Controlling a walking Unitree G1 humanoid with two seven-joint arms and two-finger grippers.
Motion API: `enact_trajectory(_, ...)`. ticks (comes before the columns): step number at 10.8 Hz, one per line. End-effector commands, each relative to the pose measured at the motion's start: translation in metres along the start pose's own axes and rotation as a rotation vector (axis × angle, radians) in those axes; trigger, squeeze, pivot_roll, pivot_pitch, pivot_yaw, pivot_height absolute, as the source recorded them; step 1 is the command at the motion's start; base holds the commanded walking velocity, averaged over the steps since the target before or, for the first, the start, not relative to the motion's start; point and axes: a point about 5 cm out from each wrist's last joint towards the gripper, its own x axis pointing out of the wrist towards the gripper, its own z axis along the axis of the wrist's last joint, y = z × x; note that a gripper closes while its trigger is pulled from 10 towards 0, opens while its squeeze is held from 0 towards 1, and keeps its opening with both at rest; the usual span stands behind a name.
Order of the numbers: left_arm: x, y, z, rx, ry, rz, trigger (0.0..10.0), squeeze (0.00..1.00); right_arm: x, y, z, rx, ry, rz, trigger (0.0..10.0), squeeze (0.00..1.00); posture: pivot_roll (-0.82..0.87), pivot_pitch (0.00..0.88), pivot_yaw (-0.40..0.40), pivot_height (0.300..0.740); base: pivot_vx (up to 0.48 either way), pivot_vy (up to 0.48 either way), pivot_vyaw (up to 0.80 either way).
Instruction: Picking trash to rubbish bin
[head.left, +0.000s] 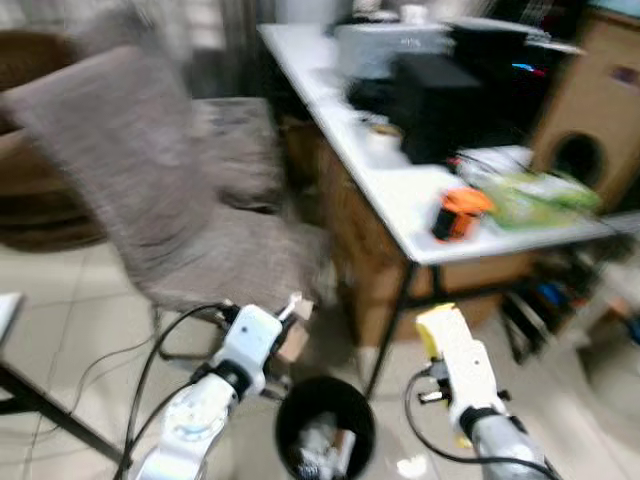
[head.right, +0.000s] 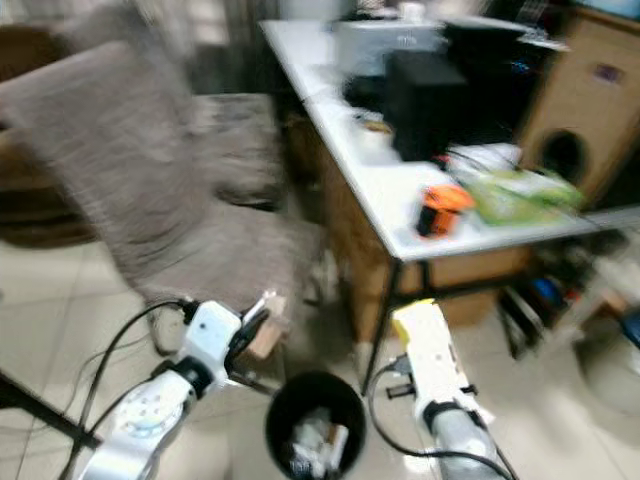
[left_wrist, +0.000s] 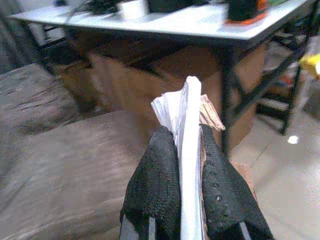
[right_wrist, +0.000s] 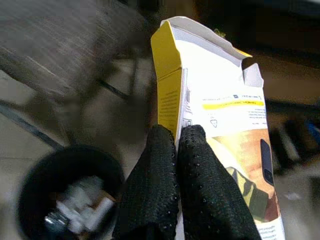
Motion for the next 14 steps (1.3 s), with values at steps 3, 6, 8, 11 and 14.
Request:
enact_trajectory(3,0.003,0.001,0.003,-0.007,0.0,0.017,10.0,0.0,0.0,-0.002,0.002,-0.011,-0.008,-0.003,10.0,0.0,-0.1,0.0,-0.04,0.74,0.104,0.0,0.0)
enact_trajectory(6,0.002,0.003,0.002,0.0,-0.001,0.024,10.0,0.0,0.004,-0.001,0.004,-0.015,-0.011,0.001,10.0,0.0,-0.1,0.0,-0.044,0.74,0.0,0.0,0.0)
enact_trajectory(8,0.004,0.003,-0.003,0.019,0.037,0.01,10.0,0.0,0.006,-0.001,0.004,-0.023,-0.009,0.006,10.0,0.0,-0.1,0.0,-0.038,0.74,0.0,0.0,0.0)
enact_trajectory(11,0.011,0.007,-0.003,0.046,0.059,-0.012,10.0,0.0,0.031,0.009,0.008,-0.088,-0.017,0.095,10.0,0.0,-0.11,0.0,-0.036,0.74,0.0,0.0,0.0)
enact_trajectory(14,0.016,0.022,-0.001,0.076,0.072,0.019,10.0,0.0,0.062,0.033,0.008,-0.156,0.019,0.303,10.0,0.0,-0.11,0.009,-0.055,0.74,0.0,0.0,0.0)
